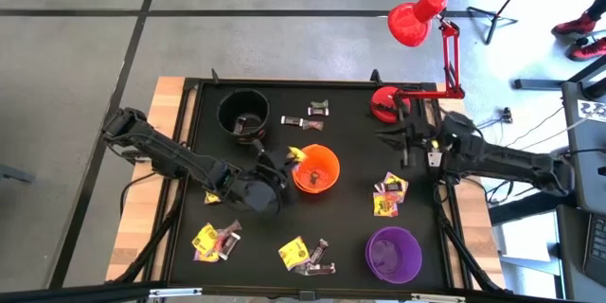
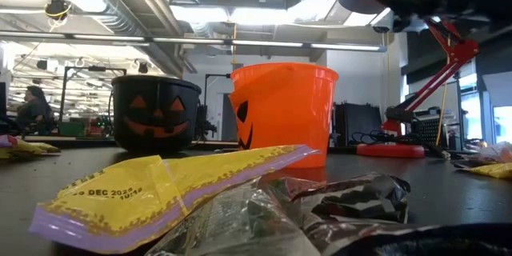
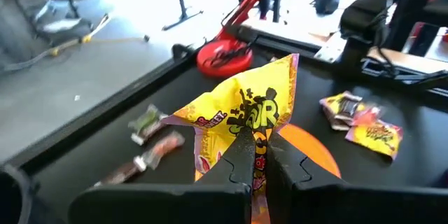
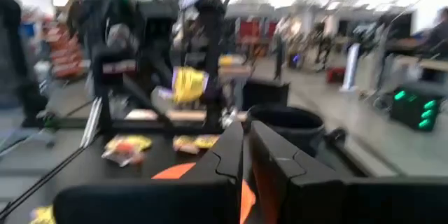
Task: Sort candy
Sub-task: Put the yellow candy into the purple bucket, then adjust the purple bucket
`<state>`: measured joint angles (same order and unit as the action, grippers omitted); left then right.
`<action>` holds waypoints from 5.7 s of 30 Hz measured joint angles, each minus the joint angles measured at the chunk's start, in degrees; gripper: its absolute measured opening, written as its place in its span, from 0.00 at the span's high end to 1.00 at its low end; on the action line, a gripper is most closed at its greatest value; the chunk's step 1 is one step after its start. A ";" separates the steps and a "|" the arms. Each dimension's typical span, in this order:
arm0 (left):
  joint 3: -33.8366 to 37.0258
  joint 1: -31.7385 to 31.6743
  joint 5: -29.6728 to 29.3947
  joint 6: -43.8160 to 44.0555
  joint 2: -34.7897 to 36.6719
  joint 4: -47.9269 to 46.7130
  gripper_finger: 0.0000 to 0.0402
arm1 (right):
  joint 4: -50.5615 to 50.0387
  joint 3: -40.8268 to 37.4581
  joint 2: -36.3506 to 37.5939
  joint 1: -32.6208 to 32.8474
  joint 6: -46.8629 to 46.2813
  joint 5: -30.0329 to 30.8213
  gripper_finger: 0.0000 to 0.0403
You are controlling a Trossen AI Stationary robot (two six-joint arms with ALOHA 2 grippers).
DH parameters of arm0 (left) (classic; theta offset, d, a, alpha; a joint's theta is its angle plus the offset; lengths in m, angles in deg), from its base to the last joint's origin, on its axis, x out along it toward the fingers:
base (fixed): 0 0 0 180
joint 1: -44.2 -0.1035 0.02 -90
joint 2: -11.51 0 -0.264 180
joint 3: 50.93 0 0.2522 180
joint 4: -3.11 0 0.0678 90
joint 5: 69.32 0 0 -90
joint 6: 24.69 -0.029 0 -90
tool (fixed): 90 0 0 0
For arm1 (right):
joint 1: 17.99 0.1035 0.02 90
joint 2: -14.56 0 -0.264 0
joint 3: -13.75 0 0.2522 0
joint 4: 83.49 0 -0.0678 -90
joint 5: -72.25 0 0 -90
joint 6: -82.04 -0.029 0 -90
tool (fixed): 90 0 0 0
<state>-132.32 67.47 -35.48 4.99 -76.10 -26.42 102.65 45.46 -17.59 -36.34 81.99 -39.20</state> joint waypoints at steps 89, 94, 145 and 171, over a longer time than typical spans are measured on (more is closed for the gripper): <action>0.00 5.09 -8.74 -7.83 1.01 0.61 0.60 | 9.15 30.46 -49.07 19.47 8.06 9.15 1.00; -0.01 7.88 -13.07 -7.84 2.17 0.60 0.60 | 6.08 30.46 -45.65 19.52 8.06 8.70 1.00; 3.08 -0.60 7.30 5.39 2.19 -10.14 0.68 | -50.25 30.44 -23.08 65.66 -4.56 17.14 1.00; 3.08 -4.39 13.88 -1.73 2.12 -2.98 0.68 | -59.16 30.44 -29.47 65.55 -9.01 29.41 0.71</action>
<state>-129.24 63.08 -21.60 3.27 -73.98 -29.40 43.49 75.90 -47.06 29.21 72.98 -9.79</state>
